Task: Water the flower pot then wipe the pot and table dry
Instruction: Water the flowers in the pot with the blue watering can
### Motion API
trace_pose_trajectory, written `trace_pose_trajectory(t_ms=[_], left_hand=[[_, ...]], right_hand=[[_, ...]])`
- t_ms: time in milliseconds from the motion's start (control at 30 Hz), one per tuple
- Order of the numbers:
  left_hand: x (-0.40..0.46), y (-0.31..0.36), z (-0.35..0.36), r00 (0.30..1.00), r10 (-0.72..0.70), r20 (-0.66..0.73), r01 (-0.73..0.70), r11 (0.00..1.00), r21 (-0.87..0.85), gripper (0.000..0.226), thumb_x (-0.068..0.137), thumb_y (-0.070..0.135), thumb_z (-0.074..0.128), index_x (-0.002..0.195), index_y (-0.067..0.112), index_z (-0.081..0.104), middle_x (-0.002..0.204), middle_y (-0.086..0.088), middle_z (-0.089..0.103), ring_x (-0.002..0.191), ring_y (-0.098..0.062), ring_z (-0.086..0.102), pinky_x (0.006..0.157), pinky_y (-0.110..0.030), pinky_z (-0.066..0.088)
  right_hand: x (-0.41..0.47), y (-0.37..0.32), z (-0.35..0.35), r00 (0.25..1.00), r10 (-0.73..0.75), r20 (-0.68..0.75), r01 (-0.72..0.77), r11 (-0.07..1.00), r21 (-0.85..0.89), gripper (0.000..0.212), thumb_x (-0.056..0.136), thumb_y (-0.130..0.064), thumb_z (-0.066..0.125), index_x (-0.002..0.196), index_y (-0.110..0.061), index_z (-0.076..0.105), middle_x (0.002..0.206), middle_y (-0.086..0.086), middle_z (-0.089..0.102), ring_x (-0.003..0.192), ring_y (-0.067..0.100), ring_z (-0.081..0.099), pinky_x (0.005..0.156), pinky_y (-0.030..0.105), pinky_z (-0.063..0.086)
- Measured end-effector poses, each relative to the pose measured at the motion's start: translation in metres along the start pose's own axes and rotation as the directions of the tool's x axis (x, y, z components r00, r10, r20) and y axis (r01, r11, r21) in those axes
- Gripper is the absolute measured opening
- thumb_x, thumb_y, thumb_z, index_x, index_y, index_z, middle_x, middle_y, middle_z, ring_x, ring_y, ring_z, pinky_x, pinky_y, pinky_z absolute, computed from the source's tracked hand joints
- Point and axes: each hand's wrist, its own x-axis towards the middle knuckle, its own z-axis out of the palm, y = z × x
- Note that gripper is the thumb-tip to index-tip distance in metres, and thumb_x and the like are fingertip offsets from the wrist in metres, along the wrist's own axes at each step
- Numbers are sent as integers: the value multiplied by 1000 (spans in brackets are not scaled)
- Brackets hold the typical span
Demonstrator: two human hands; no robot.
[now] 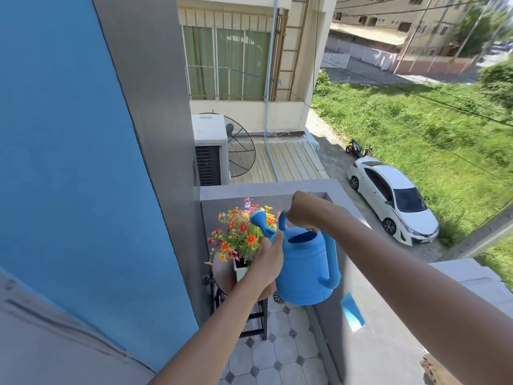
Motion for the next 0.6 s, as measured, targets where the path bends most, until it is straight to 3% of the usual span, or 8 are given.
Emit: trace_pose_trajectory(t_ms=[100, 233, 333, 367, 433, 600], left_hand=[[2, 4, 7, 1000, -14, 23, 15, 999, -37, 69, 95, 62, 24, 112, 0, 51, 66, 2, 36, 57, -12, 37, 55, -31, 28], [4, 11, 18, 997, -18, 71, 19, 1000, -19, 63, 94, 63, 22, 109, 9, 51, 72, -1, 42, 64, -13, 41, 57, -30, 31], [10, 12, 29, 994, -3, 110, 8, 999, -50, 81, 80, 77, 19, 107, 11, 57, 78, -8, 54, 67, -18, 50, 60, -34, 36], [13, 11, 33, 994, -10, 111, 15, 999, -50, 84, 79, 79, 19, 109, 10, 57, 79, -8, 56, 68, -19, 51, 61, -35, 37], [14, 13, 36, 992, -27, 122, 32, 999, -44, 83, 81, 76, 20, 113, 7, 54, 79, -7, 55, 68, -17, 51, 59, -32, 37], [18, 17, 38, 991, -24, 130, 35, 996, -81, 78, 84, 72, 22, 121, 9, 51, 84, -5, 57, 73, -15, 54, 60, -30, 39]], right_hand=[[-1, 8, -3, 1000, 26, -17, -26, 1000, -2, 16, 97, -19, 48, 93, -4, 44, 66, 11, 54, 48, 20, 52, 40, 24, 37], [0, 20, -7, 1000, 7, -19, -9, 998, -68, 13, 96, -13, 48, 87, -4, 50, 90, 15, 62, 81, 30, 67, 45, 25, 36], [1, 28, -8, 999, 41, -6, -41, 995, -88, 15, 96, -11, 48, 102, 1, 56, 79, 13, 57, 57, 25, 58, 40, 23, 37], [2, 31, -8, 999, 47, 0, -47, 995, -86, 13, 95, -10, 49, 99, 0, 56, 75, 11, 55, 54, 23, 53, 40, 23, 37], [6, 35, -8, 997, 78, -15, -79, 996, -33, 10, 93, -12, 51, 90, -3, 55, 73, 10, 55, 50, 20, 50, 42, 25, 40], [14, 36, -8, 992, 124, -37, -125, 992, -7, 13, 93, -15, 52, 99, -3, 55, 68, 10, 55, 50, 20, 56, 45, 24, 45]])
